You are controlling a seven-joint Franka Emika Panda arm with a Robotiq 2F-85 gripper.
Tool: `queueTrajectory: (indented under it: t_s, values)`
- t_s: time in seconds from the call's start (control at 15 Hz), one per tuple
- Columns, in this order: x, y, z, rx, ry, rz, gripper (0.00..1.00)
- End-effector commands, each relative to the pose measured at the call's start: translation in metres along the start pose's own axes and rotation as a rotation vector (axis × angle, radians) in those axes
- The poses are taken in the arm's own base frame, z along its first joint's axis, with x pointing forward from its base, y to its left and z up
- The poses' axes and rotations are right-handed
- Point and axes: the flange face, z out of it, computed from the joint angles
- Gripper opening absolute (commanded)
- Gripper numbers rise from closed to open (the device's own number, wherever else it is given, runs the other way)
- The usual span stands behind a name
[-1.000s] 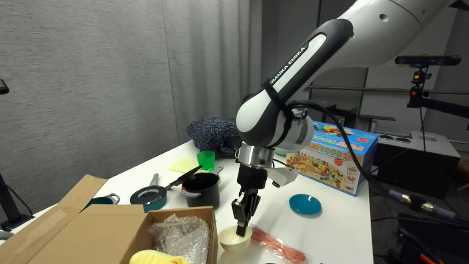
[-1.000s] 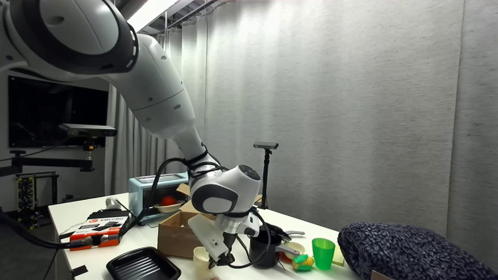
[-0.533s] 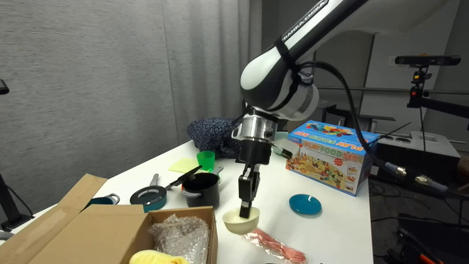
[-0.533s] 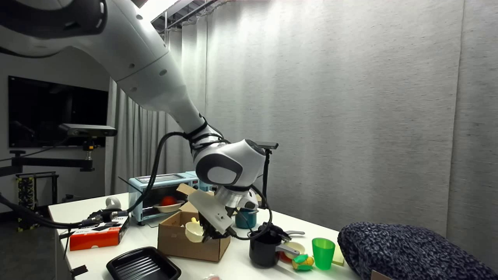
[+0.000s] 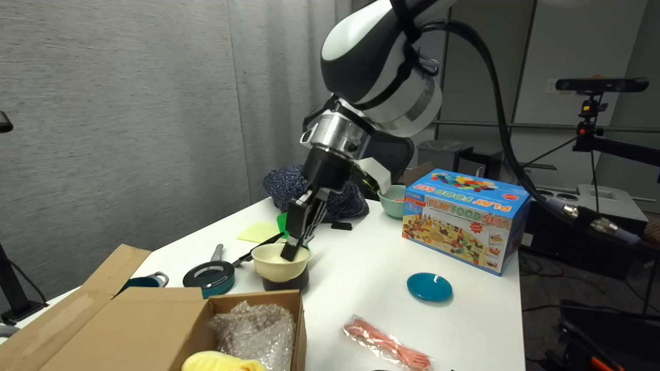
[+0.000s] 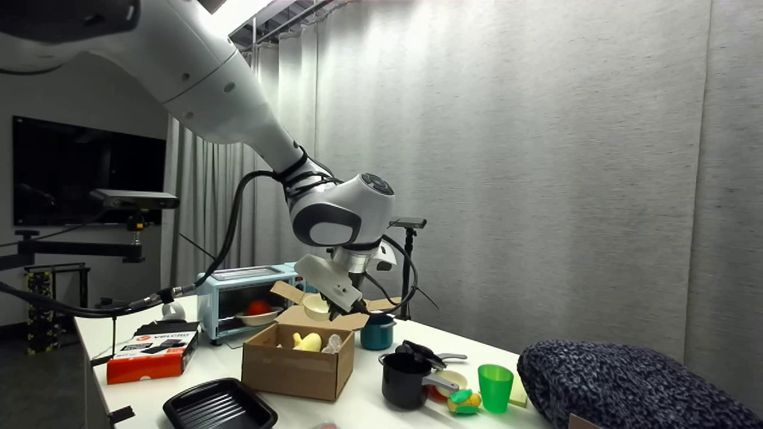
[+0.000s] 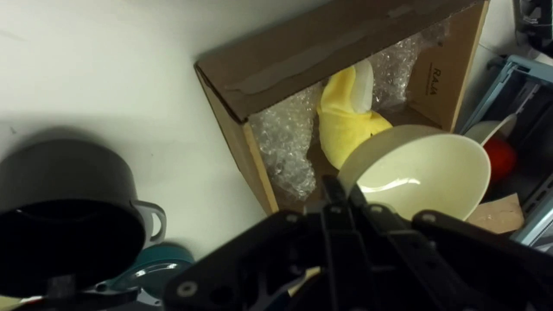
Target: Place the yellow plush toy, the white bowl and packet of cutlery in the box
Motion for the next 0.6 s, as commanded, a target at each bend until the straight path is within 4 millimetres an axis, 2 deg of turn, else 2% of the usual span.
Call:
queueTrajectory:
  t_s: [0.0, 0.27, 0.33, 0.4, 0.53]
  values:
    - [0.026, -0.009, 0.028, 0.006, 0.0, -0.028, 0.01]
    - [0.034, -0.009, 0.061, 0.009, -0.046, -0.038, 0.01]
    - [0.034, -0.008, 0.067, 0.01, -0.054, -0.033, 0.29]
    - [0.034, -0.005, 0.072, 0.011, -0.064, -0.027, 0.3]
    - [0.029, 0.004, 0.077, 0.009, -0.084, -0.013, 0.44]
